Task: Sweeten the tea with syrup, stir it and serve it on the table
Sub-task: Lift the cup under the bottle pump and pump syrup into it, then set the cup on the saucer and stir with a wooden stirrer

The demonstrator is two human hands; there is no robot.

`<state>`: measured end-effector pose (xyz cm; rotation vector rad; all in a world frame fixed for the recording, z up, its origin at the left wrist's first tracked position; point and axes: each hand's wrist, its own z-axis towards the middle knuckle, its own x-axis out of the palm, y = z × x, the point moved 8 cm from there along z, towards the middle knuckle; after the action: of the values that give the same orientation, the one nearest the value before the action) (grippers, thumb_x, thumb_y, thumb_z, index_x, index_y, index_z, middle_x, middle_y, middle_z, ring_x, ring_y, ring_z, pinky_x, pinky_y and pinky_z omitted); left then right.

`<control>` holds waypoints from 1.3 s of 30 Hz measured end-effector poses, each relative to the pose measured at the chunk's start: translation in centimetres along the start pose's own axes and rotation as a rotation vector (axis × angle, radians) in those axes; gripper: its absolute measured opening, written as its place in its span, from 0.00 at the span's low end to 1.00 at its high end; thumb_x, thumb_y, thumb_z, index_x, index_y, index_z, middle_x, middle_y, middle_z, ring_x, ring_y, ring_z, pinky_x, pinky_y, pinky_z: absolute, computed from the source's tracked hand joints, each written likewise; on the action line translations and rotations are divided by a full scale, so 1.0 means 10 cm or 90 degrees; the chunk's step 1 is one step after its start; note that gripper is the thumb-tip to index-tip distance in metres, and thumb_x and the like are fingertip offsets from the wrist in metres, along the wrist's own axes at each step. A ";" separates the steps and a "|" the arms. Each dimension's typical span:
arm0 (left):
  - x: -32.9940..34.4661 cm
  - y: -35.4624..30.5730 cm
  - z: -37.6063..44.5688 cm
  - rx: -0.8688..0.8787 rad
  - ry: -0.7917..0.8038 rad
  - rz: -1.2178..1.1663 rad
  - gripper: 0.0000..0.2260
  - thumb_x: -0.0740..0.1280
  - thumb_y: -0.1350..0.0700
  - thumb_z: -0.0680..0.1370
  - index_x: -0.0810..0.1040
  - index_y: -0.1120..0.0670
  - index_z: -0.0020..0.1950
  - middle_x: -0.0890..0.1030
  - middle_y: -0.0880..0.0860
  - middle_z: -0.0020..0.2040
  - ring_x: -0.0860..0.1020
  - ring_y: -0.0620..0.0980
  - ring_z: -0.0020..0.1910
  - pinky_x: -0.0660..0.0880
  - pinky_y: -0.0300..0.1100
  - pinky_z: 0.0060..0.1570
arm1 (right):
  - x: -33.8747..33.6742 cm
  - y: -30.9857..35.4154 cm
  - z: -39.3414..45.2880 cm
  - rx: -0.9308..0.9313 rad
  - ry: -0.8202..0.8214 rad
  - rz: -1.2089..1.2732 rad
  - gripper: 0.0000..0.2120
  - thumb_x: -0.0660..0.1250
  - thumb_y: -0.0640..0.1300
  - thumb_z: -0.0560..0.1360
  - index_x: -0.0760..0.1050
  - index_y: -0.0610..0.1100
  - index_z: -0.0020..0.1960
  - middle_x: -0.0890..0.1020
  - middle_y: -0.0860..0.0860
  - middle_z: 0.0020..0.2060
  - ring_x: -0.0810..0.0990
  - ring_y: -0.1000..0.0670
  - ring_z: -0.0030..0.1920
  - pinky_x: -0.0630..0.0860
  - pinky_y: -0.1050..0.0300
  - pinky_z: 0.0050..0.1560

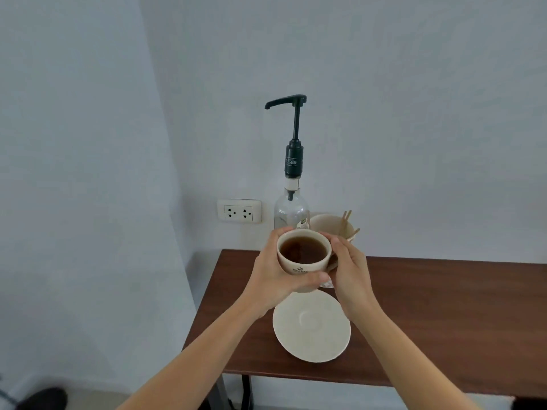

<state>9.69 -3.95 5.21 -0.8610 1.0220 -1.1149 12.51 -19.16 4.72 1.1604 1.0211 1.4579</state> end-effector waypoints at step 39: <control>0.48 0.97 -0.54 -0.059 0.059 0.152 0.49 0.80 0.34 0.60 0.55 0.31 0.74 0.69 0.36 0.74 0.63 0.36 0.75 0.47 0.62 0.80 | -0.84 -0.28 0.19 -0.036 -0.246 -0.232 0.10 0.70 0.49 0.76 0.77 0.50 0.57 0.84 0.54 0.41 0.83 0.51 0.44 0.79 0.45 0.55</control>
<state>7.92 -6.64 -6.48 -0.7436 1.2269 -0.9165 15.50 -26.92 1.04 1.0935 0.8587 0.9274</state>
